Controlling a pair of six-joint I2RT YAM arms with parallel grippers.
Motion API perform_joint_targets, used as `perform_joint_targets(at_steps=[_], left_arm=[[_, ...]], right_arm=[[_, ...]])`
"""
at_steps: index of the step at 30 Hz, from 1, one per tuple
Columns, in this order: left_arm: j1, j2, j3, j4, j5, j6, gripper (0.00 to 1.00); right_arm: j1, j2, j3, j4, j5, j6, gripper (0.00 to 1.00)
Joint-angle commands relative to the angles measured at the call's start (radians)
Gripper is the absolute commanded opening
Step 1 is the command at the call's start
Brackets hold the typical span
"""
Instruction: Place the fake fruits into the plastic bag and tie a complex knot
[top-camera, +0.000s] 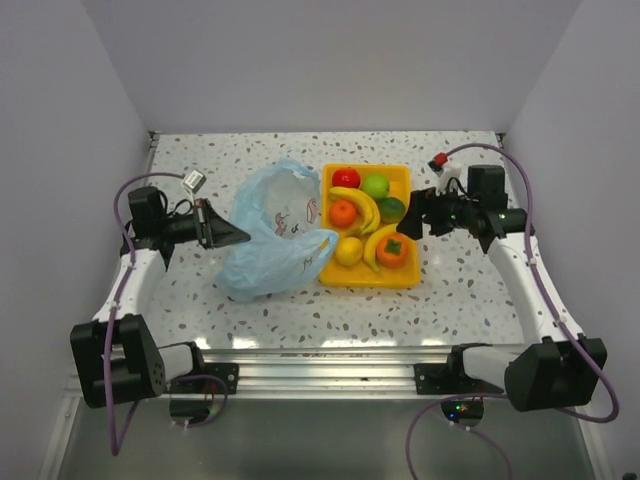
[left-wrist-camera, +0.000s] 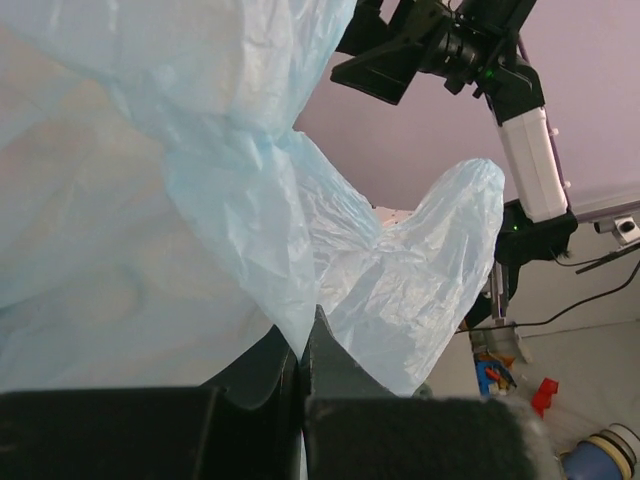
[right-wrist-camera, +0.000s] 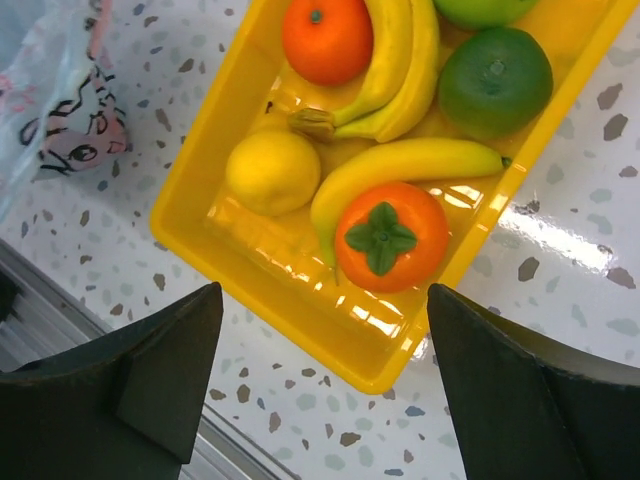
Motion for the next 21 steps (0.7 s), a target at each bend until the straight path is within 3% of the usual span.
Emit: perform_joint_targets(at_steps=[1,4,7,9,18,21], left_arm=[[0.028,0.017,-0.045,0.076,0.053,-0.048,0.00],[0.033,0.044,-0.070,0.151,0.076,-0.066,0.00],[0.039,0.077,-0.015,-0.045,0.083,0.092,0.00],[0.040,0.087,0.005,-0.088,0.083,0.132,0.00],[0.042,0.075,-0.026,-0.043,0.068,0.104,0.00],[0.040,0.074,-0.033,-0.039,0.070,0.103,0.00]], right_arm=[[0.009,0.035,-0.001,0.104,0.118,0.036,0.86],[0.038,0.119,0.037,0.081,0.200,0.004,0.77],[0.087,0.202,0.065,0.032,0.278,-0.056,0.77],[0.133,0.245,0.068,0.001,0.328,-0.097,0.77],[0.267,0.350,0.044,0.009,0.539,-0.169,0.85],[0.282,0.400,0.054,0.007,0.566,-0.180,0.96]])
